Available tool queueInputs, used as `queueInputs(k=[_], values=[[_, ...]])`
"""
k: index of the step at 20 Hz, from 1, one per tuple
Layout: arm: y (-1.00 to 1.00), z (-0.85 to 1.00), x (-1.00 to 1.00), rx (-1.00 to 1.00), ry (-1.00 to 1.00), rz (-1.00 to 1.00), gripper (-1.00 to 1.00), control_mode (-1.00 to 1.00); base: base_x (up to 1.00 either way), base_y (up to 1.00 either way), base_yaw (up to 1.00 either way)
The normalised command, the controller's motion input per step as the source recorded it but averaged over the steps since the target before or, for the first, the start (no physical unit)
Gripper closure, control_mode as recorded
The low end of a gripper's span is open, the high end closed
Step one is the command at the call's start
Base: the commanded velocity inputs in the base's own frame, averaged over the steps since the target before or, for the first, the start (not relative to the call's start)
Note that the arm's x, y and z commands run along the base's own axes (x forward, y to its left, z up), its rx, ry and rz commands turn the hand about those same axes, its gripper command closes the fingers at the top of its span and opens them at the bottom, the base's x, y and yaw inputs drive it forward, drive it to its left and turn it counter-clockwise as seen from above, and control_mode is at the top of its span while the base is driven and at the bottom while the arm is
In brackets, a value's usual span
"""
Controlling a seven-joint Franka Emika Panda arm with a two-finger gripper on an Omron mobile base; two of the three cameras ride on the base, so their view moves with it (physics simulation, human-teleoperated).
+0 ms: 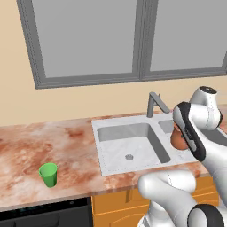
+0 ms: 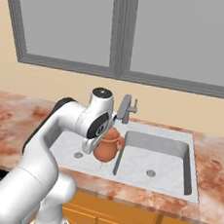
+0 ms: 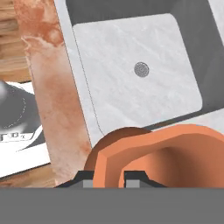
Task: Place the jug in the left basin and the cup in the right basin of the sink.
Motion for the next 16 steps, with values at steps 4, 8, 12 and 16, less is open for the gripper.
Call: queueInputs(k=[4,8,12,16], values=[[0.61,0.02,0.09,0.0,0.05,0.16,1.0,-1.0,0.0,0.0,0.0],[0.55,0.0,0.18,0.0,0.0,0.14,1.0,-1.0,0.0,0.0,0.0],[0.45,0.0,0.21,0.0,0.0,0.15,1.0,-1.0,0.0,0.0,0.0],[0.33,0.0,0.19,0.0,0.0,0.11,1.0,-1.0,0.0,0.0,0.0]])
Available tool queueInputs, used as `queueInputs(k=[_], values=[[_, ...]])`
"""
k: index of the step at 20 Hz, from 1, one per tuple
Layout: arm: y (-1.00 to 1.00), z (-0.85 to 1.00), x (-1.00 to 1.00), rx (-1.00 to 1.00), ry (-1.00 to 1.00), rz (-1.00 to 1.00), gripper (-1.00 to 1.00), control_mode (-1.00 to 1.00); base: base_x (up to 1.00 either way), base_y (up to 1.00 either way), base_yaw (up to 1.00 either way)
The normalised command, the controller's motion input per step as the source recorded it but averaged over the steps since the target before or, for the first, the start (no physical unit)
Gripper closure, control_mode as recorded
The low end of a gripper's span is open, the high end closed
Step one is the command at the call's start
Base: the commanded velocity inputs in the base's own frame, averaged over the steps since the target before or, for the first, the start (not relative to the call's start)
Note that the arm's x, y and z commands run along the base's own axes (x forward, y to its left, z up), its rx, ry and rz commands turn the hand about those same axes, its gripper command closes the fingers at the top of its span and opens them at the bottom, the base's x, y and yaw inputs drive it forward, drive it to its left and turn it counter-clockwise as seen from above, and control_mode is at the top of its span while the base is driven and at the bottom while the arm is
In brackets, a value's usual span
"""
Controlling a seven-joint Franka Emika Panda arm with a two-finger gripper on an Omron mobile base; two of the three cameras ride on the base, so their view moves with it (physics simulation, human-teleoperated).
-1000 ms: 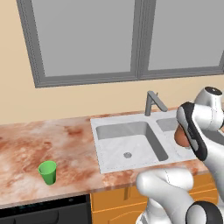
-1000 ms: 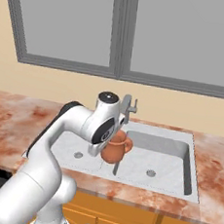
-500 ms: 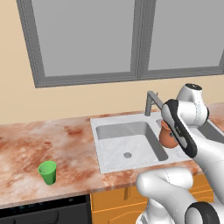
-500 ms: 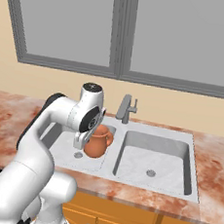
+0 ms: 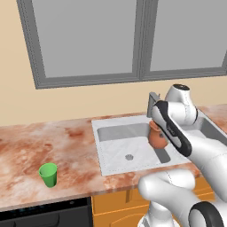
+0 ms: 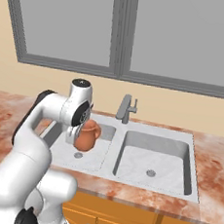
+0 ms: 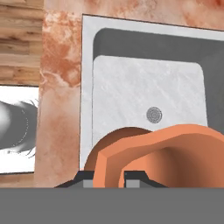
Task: Place the jug in the left basin and the cup in the right basin of the sink.
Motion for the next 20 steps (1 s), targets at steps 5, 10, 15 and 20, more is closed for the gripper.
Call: queueInputs(k=[5,10,15,20], values=[[0.25,0.0,0.37,0.0,0.0,0.1,1.0,-1.0,0.0,0.0,0.0],[0.29,-0.05,0.41,0.0,0.0,0.1,1.0,-1.0,0.0,0.0,0.0],[0.25,-0.1,0.37,0.0,0.0,0.11,1.0,-1.0,0.0,0.0,0.0],[0.2,-0.32,0.24,0.0,0.0,0.09,1.0,-1.0,0.0,0.0,0.0]])
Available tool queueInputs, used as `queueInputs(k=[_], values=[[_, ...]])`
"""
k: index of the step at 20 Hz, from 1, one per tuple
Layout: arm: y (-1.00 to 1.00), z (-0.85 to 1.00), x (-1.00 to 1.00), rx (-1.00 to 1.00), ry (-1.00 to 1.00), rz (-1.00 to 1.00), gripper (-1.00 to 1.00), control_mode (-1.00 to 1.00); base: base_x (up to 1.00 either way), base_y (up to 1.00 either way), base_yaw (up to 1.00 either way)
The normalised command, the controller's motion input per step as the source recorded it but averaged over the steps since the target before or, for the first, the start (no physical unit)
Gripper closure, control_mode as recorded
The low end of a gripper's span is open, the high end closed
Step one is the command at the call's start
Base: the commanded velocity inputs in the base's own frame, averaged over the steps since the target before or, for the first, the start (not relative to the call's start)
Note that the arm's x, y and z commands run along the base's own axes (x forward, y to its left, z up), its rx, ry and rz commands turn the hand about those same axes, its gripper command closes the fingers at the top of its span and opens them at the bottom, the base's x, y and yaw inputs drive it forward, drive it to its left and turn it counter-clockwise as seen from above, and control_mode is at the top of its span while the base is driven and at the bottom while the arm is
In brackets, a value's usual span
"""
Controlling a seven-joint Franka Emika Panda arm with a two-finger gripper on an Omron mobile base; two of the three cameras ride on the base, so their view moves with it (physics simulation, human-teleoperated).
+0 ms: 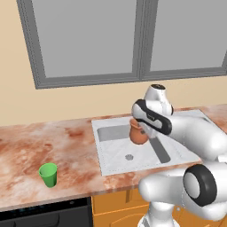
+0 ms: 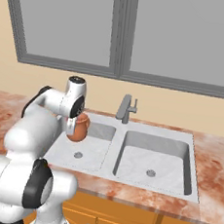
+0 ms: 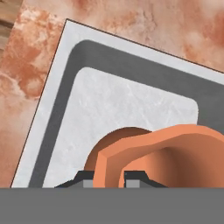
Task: Place the jug in the left basin and the cup in the right basin of the sink.
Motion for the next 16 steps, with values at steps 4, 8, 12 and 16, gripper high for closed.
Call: queueInputs(k=[4,8,12,16], values=[[0.16,-0.45,0.18,0.0,0.0,0.07,1.0,-1.0,0.0,0.0,0.0],[0.04,-0.31,0.3,0.0,0.0,0.05,1.0,-1.0,0.0,0.0,0.0],[0.0,-0.37,0.33,0.0,0.0,0.04,1.0,-1.0,0.0,0.0,0.0],[0.01,-0.4,0.31,0.0,0.0,0.03,1.0,-1.0,0.0,0.0,0.0]])
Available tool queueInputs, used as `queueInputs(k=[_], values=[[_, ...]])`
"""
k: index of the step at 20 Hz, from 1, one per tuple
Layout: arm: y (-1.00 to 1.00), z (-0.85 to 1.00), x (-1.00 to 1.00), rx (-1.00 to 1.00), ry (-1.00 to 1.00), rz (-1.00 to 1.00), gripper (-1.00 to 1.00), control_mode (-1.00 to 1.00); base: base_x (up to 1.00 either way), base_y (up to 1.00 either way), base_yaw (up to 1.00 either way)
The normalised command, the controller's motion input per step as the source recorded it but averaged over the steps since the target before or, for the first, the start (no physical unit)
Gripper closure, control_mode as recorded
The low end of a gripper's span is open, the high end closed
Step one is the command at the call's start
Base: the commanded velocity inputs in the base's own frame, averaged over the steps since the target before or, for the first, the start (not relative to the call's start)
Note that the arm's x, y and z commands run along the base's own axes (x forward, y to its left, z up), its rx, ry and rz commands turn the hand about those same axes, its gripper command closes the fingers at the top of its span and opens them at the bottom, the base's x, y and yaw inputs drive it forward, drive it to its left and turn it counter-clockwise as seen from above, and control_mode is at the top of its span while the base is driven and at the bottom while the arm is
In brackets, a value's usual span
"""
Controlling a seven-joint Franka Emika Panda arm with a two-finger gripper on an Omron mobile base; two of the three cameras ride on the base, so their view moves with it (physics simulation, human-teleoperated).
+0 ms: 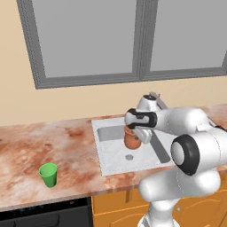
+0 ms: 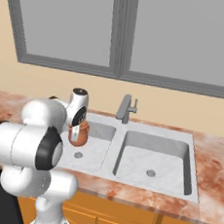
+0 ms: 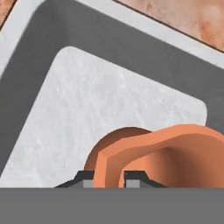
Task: Place the jug in the left basin and the cup in the right basin of the sink.
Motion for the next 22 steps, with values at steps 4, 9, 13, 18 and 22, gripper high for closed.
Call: queueInputs(k=[4,9,13,18,22], values=[[0.01,-0.31,0.23,0.0,0.0,0.04,1.0,-1.0,0.0,0.0,0.0],[0.01,-0.29,0.24,0.0,0.0,0.04,1.0,-1.0,0.0,0.0,0.0],[0.02,-0.32,0.24,0.0,0.0,0.03,1.0,-1.0,0.0,0.0,0.0],[0.03,-0.32,0.22,0.0,0.0,0.02,1.0,-1.0,0.0,0.0,0.0],[0.04,-0.28,0.18,0.0,0.0,0.0,1.0,-1.0,0.0,0.0,0.0]])
